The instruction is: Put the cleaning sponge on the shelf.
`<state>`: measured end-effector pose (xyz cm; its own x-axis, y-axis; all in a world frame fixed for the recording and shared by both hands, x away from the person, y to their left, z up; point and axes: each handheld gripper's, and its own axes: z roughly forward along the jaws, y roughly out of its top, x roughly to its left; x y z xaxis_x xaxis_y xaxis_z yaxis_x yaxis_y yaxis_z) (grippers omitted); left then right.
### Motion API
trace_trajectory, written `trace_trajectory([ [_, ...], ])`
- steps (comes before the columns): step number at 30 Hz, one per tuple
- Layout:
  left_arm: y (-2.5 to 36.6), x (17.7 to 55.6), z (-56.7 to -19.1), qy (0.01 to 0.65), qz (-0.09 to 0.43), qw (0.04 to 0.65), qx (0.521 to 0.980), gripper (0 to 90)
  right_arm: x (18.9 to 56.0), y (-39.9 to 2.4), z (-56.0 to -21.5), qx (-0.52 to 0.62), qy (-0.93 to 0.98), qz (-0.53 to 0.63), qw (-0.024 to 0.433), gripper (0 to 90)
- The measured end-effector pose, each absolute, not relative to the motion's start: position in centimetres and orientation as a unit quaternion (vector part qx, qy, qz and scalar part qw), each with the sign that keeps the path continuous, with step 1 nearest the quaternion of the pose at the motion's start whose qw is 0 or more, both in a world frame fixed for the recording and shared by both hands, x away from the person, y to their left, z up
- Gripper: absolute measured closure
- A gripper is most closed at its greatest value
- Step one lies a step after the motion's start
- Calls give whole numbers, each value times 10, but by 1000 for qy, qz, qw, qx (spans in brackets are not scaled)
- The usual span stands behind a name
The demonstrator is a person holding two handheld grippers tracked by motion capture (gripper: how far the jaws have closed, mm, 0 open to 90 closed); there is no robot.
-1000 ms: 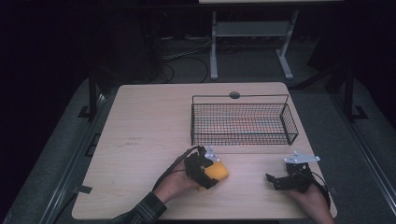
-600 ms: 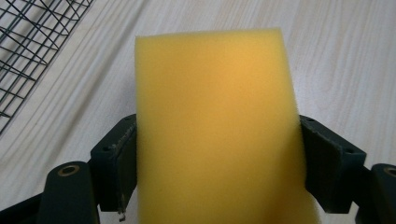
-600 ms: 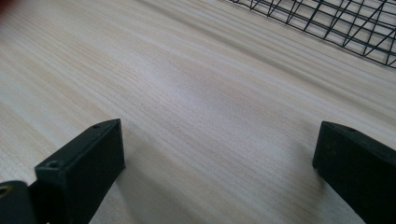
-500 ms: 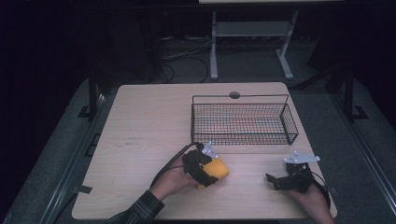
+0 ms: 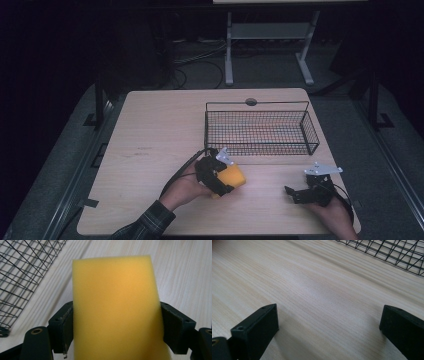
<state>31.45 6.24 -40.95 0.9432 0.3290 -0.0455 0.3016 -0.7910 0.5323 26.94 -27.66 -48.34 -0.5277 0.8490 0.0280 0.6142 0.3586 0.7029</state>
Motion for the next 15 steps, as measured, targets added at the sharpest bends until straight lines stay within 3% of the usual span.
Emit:
trace_trajectory([
  [15, 62, 325, -392, 165, 28, 282, 945, 226, 269, -277, -483, 455, 805, 339, 172, 13],
])
